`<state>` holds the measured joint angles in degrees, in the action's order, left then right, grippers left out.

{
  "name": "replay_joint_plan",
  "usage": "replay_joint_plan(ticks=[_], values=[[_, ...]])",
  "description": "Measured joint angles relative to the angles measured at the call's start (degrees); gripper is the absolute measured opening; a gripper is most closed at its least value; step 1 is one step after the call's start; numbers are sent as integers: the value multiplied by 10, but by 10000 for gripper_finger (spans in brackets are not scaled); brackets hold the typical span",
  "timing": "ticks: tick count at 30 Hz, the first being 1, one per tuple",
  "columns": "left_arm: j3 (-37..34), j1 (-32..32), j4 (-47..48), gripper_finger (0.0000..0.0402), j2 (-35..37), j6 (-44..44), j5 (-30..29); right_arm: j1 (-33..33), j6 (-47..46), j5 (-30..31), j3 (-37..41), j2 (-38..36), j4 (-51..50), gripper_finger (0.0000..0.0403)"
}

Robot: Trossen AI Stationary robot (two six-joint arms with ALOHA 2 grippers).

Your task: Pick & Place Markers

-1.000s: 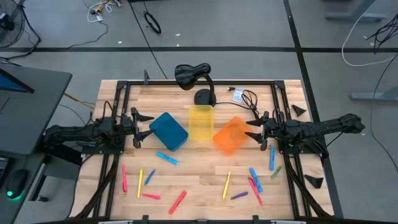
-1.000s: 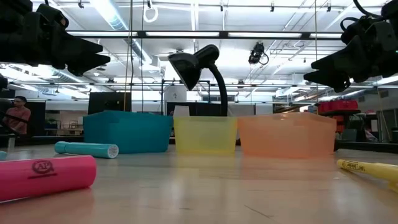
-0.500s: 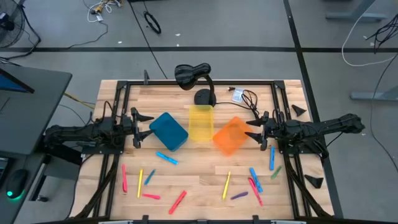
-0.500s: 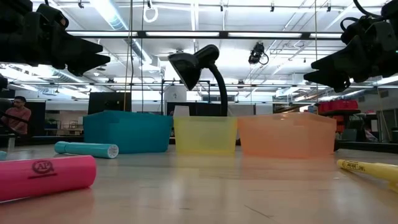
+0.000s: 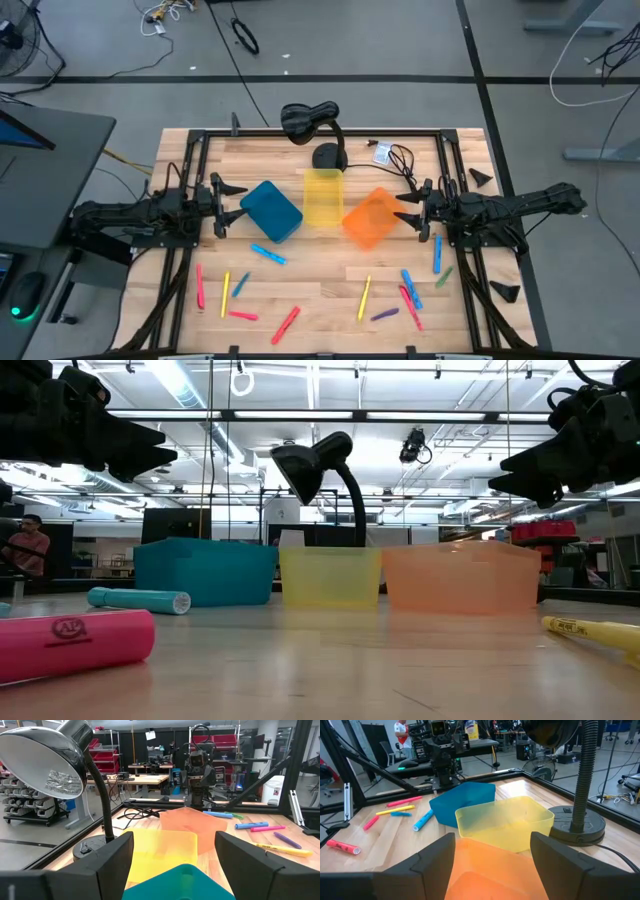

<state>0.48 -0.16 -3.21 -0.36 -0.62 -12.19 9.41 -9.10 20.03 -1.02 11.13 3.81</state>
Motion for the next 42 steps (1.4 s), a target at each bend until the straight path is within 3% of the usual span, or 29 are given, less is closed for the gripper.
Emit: replay_joint_plan(ticks=[25,32,42], values=[[0,0,0,286,0,0,0,0,0,0,0,0,0,262],[0,0,0,286,0,0,0,0,59,0,0,0,30,262],[0,0,0,286,0,0,0,2,-2,4,-2,0,74,262]])
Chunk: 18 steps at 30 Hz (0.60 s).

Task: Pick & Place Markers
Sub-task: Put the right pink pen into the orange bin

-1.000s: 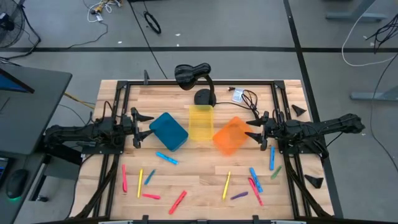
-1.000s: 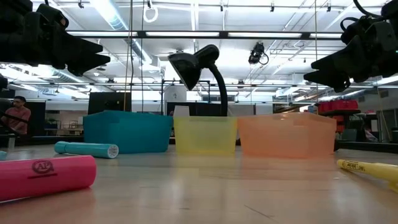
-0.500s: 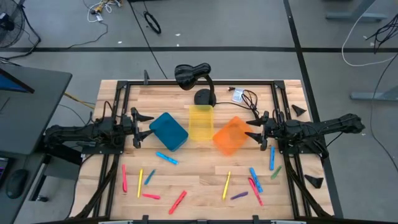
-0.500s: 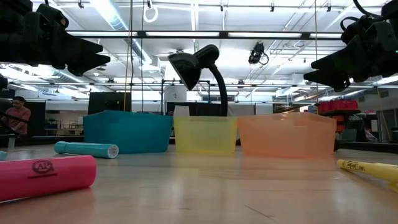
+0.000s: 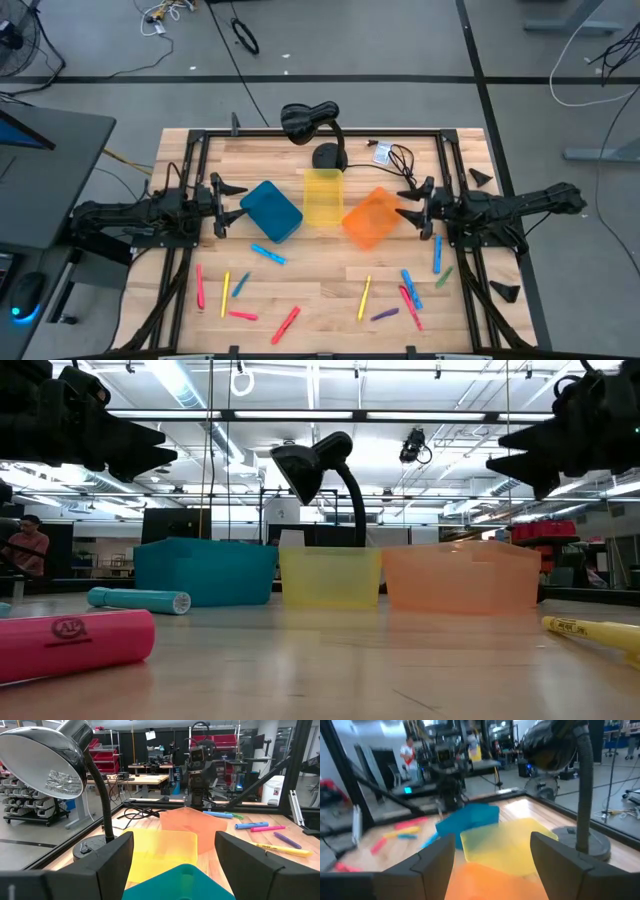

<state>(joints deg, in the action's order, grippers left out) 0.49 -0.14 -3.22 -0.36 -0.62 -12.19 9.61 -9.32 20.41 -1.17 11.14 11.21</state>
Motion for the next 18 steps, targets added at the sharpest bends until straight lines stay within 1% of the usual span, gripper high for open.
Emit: replay_joint_plan(ticks=[2,5,8,12,15,18], values=[[0,0,0,286,0,0,0,0,-31,22,-16,4,-14,262],[0,0,0,286,0,0,0,0,-73,78,-58,11,-73,262],[0,0,0,286,0,0,0,0,-100,120,-117,28,-160,262],[0,0,0,286,0,0,0,0,-193,162,-207,70,-283,262],[0,0,0,286,0,0,0,0,-263,173,-271,113,-364,262],[0,0,0,286,0,0,0,0,-332,175,-323,156,-411,262]])
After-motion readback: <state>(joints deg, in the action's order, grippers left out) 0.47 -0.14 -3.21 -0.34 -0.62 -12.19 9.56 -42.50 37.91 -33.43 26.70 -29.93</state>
